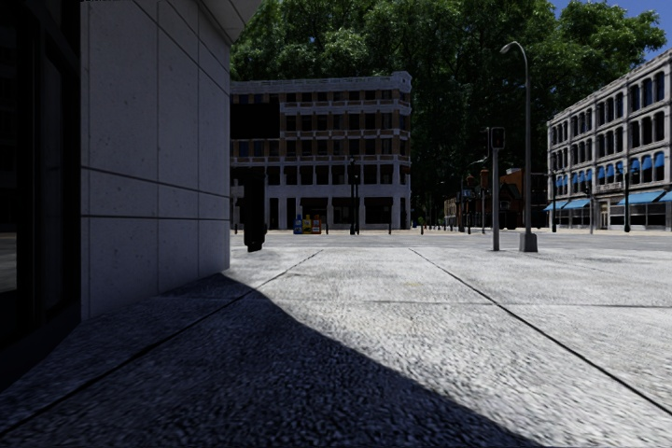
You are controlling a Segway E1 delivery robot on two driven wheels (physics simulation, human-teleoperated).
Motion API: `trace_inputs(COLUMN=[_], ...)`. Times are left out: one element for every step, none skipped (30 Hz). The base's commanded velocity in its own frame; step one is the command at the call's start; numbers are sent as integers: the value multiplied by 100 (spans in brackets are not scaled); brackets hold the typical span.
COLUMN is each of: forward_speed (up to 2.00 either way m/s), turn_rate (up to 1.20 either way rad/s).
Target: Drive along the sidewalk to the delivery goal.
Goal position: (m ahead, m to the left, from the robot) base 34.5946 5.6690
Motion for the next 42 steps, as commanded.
trace_inputs(forward_speed=[104, 104, 104, 104, 104, 104, 104, 104, 104, 104, 104, 104, 104, 104, 104, 104, 104, 104, 104, 112, 112, 126, 139, 148, 152, 153, 153, 154, 155, 156, 157, 157, 157, 157, 157, 157, 157, 157, 157, 157, 157, 157], turn_rate=[0, 0, 0, 0, 0, 0, 0, 0, 0, 0, 0, 0, 0, 0, 0, 0, 0, 0, 0, 0, 0, 0, 0, 0, 0, 0, 0, 0, 0, 0, 0, 0, 0, 0, 0, 0, 0, 0, 0, 0, 0, 0])
